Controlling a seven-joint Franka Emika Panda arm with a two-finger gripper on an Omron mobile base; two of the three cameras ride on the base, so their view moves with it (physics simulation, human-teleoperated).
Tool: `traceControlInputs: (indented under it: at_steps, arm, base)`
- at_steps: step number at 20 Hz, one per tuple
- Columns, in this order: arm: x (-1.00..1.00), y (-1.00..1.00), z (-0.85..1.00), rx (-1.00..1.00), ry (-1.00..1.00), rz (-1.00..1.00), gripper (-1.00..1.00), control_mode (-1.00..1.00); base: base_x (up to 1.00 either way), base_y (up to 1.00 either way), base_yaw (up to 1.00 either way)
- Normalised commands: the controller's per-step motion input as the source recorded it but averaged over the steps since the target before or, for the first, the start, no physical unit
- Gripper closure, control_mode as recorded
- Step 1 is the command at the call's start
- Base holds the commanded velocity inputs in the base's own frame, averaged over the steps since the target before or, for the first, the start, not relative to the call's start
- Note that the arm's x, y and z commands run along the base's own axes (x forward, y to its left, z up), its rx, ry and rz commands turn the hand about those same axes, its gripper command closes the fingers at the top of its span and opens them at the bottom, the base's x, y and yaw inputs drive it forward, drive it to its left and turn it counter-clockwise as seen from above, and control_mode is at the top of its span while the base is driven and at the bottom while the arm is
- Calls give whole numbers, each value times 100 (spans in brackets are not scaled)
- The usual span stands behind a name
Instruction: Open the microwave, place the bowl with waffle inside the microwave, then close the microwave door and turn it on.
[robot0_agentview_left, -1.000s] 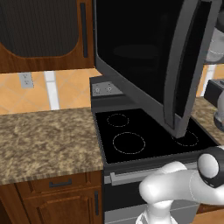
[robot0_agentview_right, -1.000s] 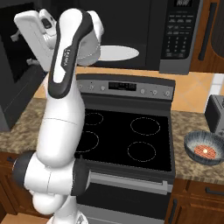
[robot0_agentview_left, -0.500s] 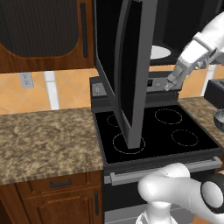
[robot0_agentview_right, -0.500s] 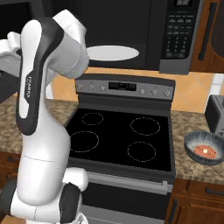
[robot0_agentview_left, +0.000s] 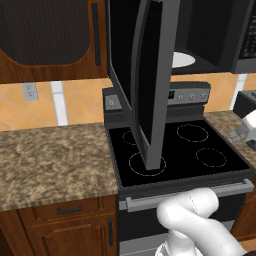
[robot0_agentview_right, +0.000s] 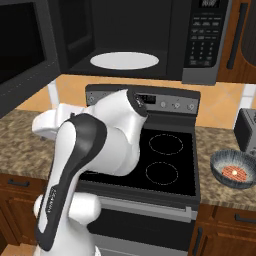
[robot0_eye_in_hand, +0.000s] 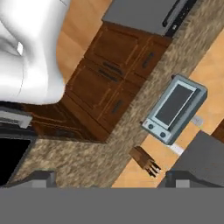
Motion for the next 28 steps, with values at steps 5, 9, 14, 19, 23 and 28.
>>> traceControlInputs:
  at_steps: [5, 9, 14, 19, 23, 28]
  arm:
    - [31, -99, -46, -3, 60, -64, -100, -100]
    - [35, -99, -33, -5, 71, -58, -100, -100]
    - [43, -95, -48, -7, 65, -57, -100, -100]
    - [51, -91, -87, -8, 8, -57, -100, -100]
    - [39, -61, -72, -16, 4, -64, -100, -100]
    - [36, -67, -30, -10, 43, -71, -100, -100]
  base:
    - [0, 0, 0]
    - [0, 0, 0]
    - [0, 0, 0]
    - [0, 0, 0]
    - [0, 0, 0]
    - [0, 0, 0]
